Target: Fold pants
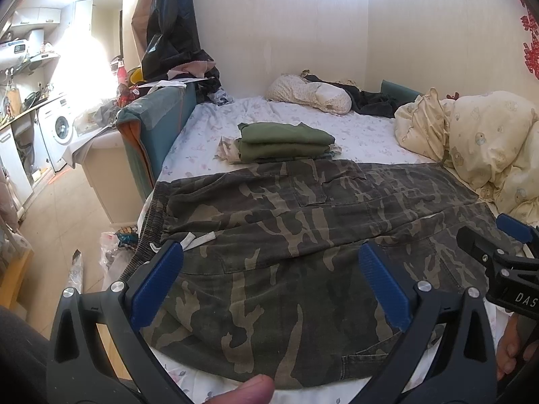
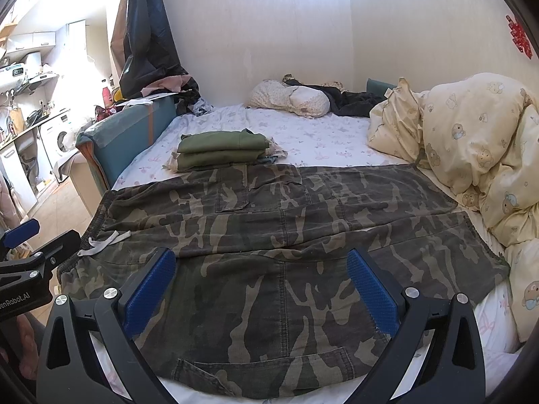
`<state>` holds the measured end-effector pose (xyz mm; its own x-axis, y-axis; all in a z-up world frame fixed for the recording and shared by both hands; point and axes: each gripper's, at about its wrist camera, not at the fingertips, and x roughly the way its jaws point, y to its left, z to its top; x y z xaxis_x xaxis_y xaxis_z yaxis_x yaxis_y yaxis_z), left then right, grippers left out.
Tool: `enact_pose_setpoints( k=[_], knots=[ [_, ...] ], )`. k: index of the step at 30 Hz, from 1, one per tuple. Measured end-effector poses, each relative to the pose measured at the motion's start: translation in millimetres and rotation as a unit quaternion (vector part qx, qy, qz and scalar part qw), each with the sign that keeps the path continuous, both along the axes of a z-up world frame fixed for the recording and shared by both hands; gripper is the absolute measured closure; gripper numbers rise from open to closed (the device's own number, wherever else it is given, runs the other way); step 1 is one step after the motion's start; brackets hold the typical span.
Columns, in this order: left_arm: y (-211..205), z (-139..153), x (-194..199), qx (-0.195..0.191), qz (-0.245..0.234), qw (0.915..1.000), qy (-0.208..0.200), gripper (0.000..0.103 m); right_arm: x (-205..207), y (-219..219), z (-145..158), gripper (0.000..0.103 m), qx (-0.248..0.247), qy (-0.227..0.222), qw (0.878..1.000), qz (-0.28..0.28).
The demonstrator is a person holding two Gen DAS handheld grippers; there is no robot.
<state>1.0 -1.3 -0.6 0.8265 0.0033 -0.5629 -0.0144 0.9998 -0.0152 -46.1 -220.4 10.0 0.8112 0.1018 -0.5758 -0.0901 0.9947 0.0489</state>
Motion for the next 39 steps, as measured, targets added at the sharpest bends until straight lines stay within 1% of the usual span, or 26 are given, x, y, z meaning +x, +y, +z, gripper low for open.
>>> enact_pose_setpoints(
  k=[26,33,35,36,37,39],
  knots=[
    [-0.8,-0.1,-2.3,0.002,0.000,1.0000,0.001,0.000,0.2,-1.2,-0.3,0.000,0.001,0.001,1.000,0.000],
    [-1.5,1.5,-3.0,-0.006,-0.005,0.9999,0.009,0.000,0.3,-1.0,-0.6,0.000,0.001,0.001,1.000,0.000],
    [-0.9,5.9,-4.4,-0.012,-0.011,0.9998,0.011,0.000,0.9,-0.8,-0.1,0.000,0.000,0.001,1.000,0.000],
    [-1.6,9.2,-6.3,-0.009,-0.012,0.9999,0.003,0.000,0.5,-1.3,0.1,0.000,-0.001,0.000,1.000,-0.002],
    [-3.5,11.7,-6.3,0.000,-0.011,0.9999,0.002,0.000,0.3,-2.1,-0.4,0.000,-0.001,-0.001,1.000,-0.004],
    [-4.6,14.7,-3.6,0.003,-0.017,0.9999,0.003,0.000,0.7,-5.1,0.2,0.000,0.006,0.001,1.000,-0.007]
  ],
)
